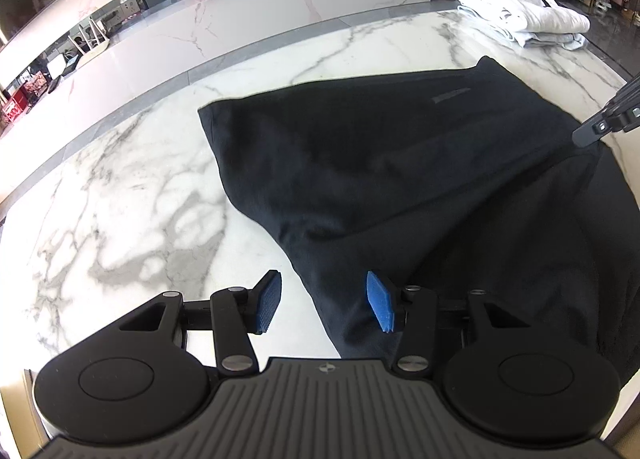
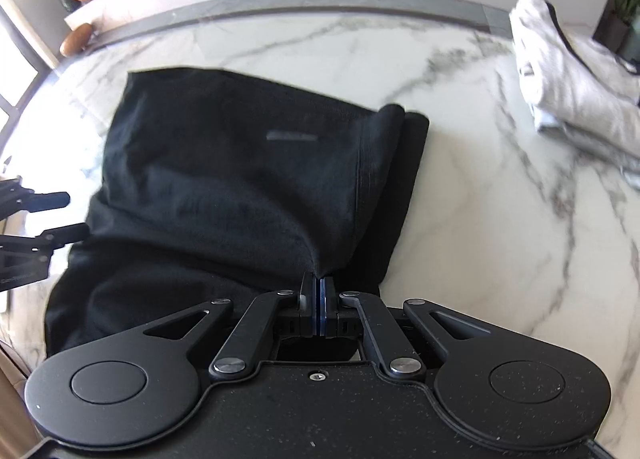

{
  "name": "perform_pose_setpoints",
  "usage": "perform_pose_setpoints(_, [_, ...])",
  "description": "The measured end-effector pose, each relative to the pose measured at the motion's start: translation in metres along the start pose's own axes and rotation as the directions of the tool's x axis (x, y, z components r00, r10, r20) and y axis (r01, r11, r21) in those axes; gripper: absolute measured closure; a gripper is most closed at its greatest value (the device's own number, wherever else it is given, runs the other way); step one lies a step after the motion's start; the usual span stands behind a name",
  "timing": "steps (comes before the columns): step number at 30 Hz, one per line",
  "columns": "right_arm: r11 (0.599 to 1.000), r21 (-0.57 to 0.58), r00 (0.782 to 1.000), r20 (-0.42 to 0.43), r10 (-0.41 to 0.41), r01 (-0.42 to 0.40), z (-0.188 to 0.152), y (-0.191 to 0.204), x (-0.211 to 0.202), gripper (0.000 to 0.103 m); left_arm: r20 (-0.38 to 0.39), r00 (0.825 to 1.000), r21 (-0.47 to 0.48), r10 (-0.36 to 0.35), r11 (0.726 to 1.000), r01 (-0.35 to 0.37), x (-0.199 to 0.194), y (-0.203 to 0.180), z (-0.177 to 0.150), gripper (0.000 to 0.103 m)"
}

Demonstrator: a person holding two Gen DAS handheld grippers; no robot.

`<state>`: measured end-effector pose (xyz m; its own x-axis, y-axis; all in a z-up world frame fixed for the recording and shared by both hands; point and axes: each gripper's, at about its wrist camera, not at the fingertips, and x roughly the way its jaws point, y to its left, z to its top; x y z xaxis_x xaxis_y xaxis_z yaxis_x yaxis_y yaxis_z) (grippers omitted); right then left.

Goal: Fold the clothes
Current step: 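Fold the held edge over with the right tool and release it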

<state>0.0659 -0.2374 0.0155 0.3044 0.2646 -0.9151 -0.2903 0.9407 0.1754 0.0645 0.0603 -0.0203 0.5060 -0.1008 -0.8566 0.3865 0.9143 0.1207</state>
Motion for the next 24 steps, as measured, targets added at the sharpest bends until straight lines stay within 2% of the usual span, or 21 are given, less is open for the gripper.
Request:
perform_pose_setpoints(7, [1.000, 0.031, 1.000, -0.003, 0.003, -0.003, -0.014, -0.002, 0.017, 0.102, -0.028, 0.999, 0.014, -0.019, 1.000, 0.019, 0.005, -0.015, -0.013, 0.057])
perform_pose_setpoints(12, [1.000, -0.022, 0.999, 0.039, 0.005, -0.004, -0.018, -0.001, 0.018, 0.102, -0.052, 0.999, 0.002, 0.007, 1.000, -0.007, 0.009, -0.021, -0.020, 0.059])
perform_pose_setpoints(14, [0.998, -0.058, 0.999, 0.054, 0.001, 0.002, -0.016, 0.000, 0.021, 0.103, -0.063, 0.998, -0.023, -0.006, 1.000, 0.005, 0.008, -0.022, -0.020, 0.061])
perform_pose_setpoints(17, [0.996, -0.092, 0.998, 0.063, -0.001, 0.007, -0.014, -0.002, 0.023, 0.102, -0.069, 0.997, -0.012, -0.015, 1.000, 0.014, 0.005, -0.026, -0.023, 0.061])
perform_pose_setpoints(20, [0.993, -0.117, 0.997, 0.075, -0.001, 0.009, -0.018, -0.001, 0.019, 0.099, -0.065, 0.998, 0.007, -0.016, 1.000, 0.016, -0.001, -0.031, -0.029, 0.061])
perform_pose_setpoints(24, [0.989, -0.148, 0.989, 0.146, 0.014, 0.008, -0.027, 0.003, -0.003, 0.097, -0.019, 1.000, 0.022, 0.011, 1.000, -0.011, -0.017, -0.033, -0.037, 0.061])
